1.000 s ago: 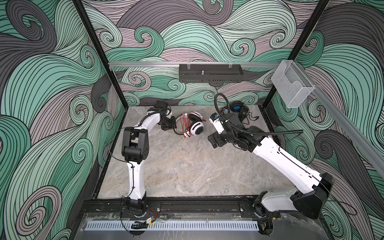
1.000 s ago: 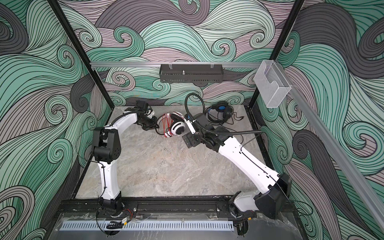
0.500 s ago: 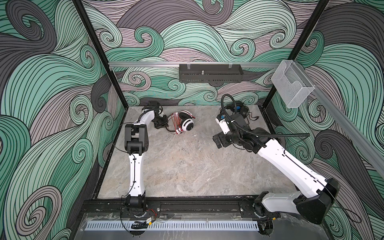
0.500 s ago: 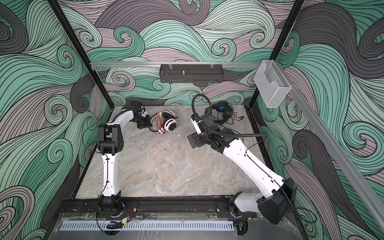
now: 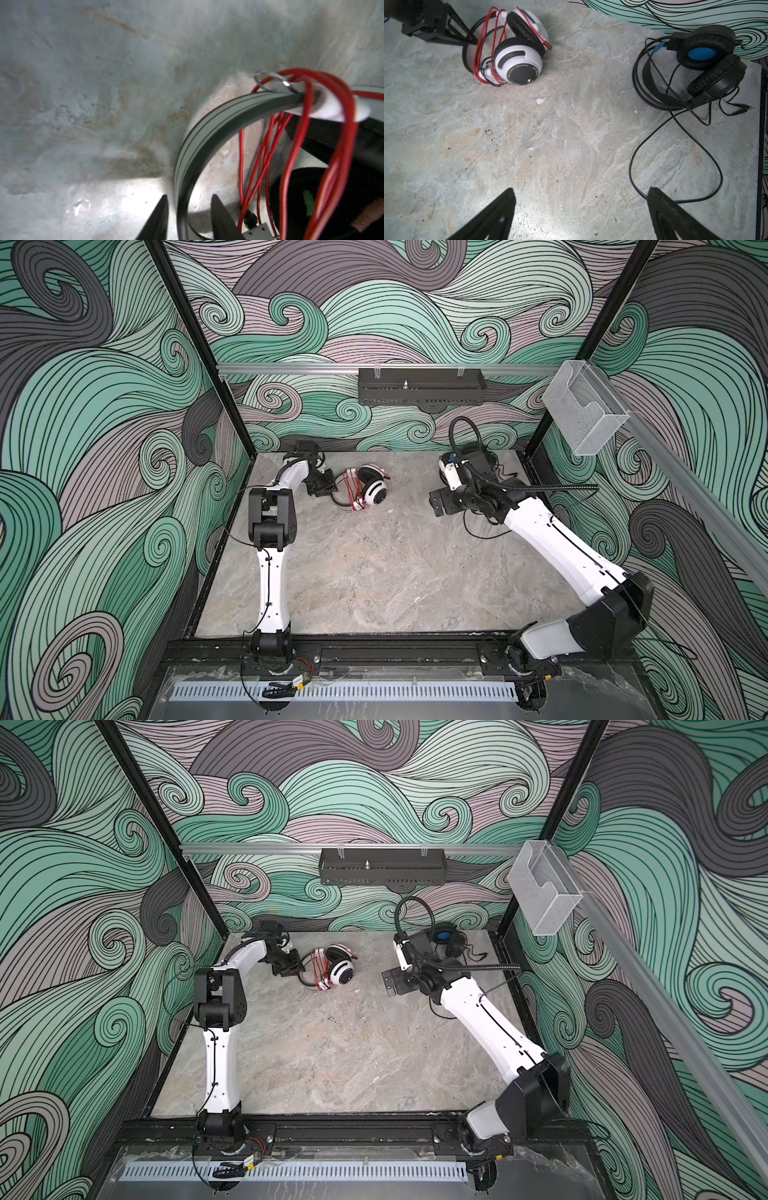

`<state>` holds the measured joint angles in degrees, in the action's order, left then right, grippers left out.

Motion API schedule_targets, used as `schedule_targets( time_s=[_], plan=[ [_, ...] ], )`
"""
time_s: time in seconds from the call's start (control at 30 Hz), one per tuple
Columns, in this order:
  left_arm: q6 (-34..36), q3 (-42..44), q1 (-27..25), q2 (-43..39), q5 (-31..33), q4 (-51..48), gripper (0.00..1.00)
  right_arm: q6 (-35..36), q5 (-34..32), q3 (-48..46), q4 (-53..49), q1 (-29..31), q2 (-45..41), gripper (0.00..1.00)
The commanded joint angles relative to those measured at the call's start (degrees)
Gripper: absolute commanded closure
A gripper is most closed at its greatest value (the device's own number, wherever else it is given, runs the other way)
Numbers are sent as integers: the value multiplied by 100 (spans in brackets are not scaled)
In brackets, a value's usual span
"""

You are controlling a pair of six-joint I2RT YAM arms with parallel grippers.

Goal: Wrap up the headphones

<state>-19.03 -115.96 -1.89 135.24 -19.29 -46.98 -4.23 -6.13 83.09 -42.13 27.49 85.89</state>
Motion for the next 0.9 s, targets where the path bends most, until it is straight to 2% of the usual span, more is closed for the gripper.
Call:
schedule_targets(
  time_s=[0.0, 0.17, 0.3, 0.33, 0.37, 0.5, 0.6, 0.73, 0.87],
  plan=[
    [40, 32, 75, -616, -44, -104, 53, -183, -46, 353, 260, -219, 399, 0],
    [136, 879, 75, -1552, 170, -147, 48, 84, -270, 766, 352, -533, 1410, 1],
    [125, 2066, -27, -2596, 302, -83, 46, 176, -328, 1148, 346, -894, 2222, 2],
    [118, 2418, -75, -2904, 283, 0, 39, 219, -340, 1278, 345, -977, 2407, 3],
    [99, 2691, -114, -3143, 242, 46, 34, 260, -380, 1405, 324, -1026, 2543, 3],
    [-118, 3827, -508, -4175, 4, 333, 33, 456, -533, 2042, 244, -1148, 3212, 3],
    [-496, 4534, -860, -4777, -402, 768, 33, 704, -711, 2581, 187, -1174, 3640, 3],
    [-711, 4876, -1453, -5162, -454, 910, 29, 1006, -889, 3394, -37, -1245, 4253, 3],
    [-837, 4890, -1724, -5331, -541, 824, 30, 874, -535, 4254, -262, -1458, 4912, 3]
  ],
)
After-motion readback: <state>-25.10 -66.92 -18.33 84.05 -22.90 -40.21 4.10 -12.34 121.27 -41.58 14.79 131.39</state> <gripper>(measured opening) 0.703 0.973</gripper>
